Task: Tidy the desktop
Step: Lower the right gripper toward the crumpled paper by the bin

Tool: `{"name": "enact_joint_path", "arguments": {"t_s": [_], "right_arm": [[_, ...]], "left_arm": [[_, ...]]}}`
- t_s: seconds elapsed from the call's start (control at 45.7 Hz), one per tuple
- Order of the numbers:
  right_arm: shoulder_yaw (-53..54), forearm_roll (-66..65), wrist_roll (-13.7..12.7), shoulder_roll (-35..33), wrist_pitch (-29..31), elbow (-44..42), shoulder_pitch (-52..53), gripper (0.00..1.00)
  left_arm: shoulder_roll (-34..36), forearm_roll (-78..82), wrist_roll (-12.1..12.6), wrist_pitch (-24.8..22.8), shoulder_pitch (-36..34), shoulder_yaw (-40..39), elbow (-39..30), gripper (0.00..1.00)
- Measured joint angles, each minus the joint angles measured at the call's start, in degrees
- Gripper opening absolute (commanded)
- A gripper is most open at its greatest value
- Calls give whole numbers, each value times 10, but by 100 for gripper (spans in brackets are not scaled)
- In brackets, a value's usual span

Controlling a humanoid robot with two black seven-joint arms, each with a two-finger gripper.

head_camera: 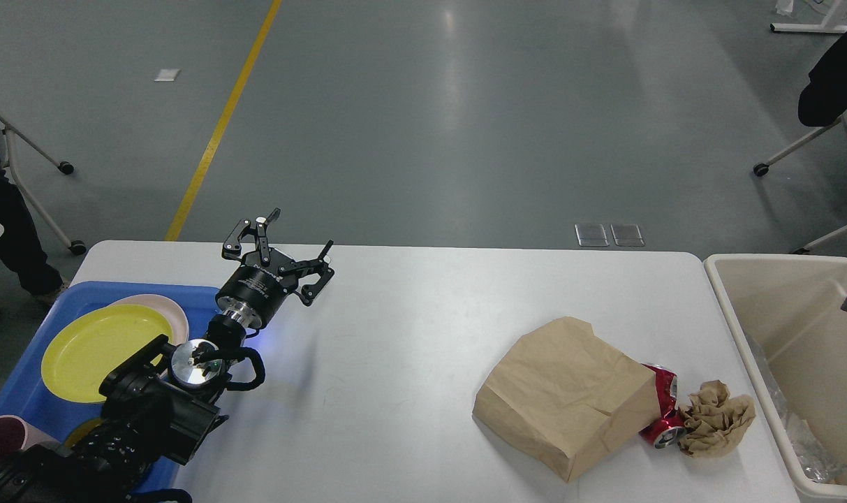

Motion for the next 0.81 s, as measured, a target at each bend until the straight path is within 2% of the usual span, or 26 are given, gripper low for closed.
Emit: {"name": "enact_joint_path", "arguments": {"t_s": [0.285,0.81], "right_arm": [[-52,-2,-5,-36,100,82,95,100],[-94,-2,-5,-119,348,151,259,100]], "left_arm": [[0,0,0,0,0,0,0,97],[0,0,0,0,0,0,0,97]]}}
